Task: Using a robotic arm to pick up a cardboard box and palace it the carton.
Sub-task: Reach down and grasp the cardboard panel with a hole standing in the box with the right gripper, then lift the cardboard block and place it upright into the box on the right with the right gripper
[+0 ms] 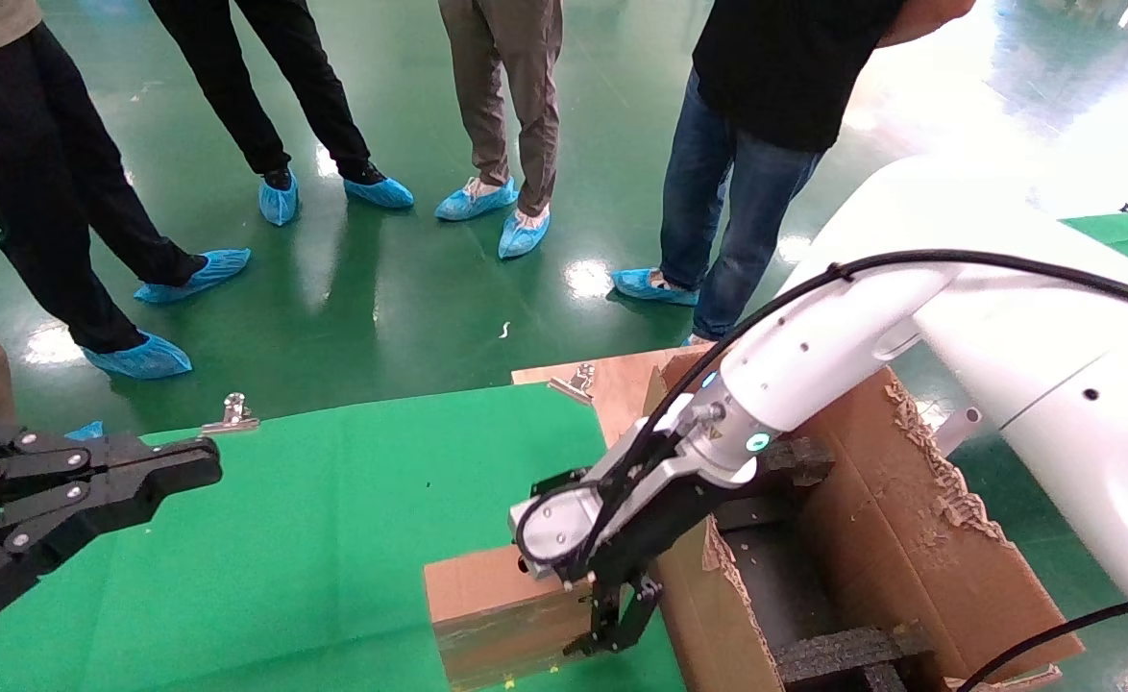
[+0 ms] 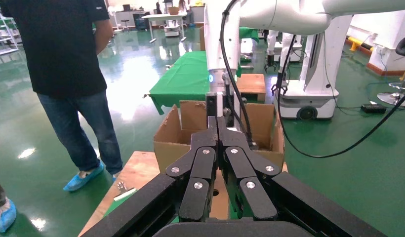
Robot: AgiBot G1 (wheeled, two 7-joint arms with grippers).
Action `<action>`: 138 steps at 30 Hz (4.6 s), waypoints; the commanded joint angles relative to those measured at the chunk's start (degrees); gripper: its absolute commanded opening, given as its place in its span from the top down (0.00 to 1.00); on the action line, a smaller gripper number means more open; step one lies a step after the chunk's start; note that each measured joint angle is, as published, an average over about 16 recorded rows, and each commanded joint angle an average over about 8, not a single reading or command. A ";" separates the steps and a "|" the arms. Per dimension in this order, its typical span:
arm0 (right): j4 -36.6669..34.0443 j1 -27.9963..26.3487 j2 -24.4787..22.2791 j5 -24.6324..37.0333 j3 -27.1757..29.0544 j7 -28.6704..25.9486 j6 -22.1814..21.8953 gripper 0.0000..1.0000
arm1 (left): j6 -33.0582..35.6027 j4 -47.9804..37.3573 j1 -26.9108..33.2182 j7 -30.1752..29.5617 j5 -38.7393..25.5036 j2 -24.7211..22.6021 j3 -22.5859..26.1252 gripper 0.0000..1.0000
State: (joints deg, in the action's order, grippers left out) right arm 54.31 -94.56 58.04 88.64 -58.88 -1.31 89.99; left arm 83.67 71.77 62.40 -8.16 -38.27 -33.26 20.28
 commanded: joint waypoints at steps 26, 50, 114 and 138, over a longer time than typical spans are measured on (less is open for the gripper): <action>0.03 -0.13 0.29 0.15 -0.64 0.28 -0.02 1.00 | -0.01 -0.01 -0.01 0.00 0.00 0.01 0.00 0.00; -0.68 -1.19 -0.12 -0.42 -0.38 -0.45 -0.58 1.00 | -0.01 -0.01 -0.01 0.00 0.00 0.01 0.00 0.00; -7.73 -39.36 -32.73 -11.06 -31.95 -6.88 -0.24 1.00 | -0.02 -0.02 -0.01 0.02 0.02 0.02 0.03 0.00; -8.04 -37.45 -33.64 -12.26 -32.68 -13.30 -2.75 1.00 | -0.03 -0.04 -0.02 0.02 0.03 0.02 0.02 0.00</action>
State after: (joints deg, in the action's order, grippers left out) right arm 47.19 -131.89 24.12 76.73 -91.70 -16.80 86.60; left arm 83.64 71.73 62.38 -8.13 -38.24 -33.24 20.31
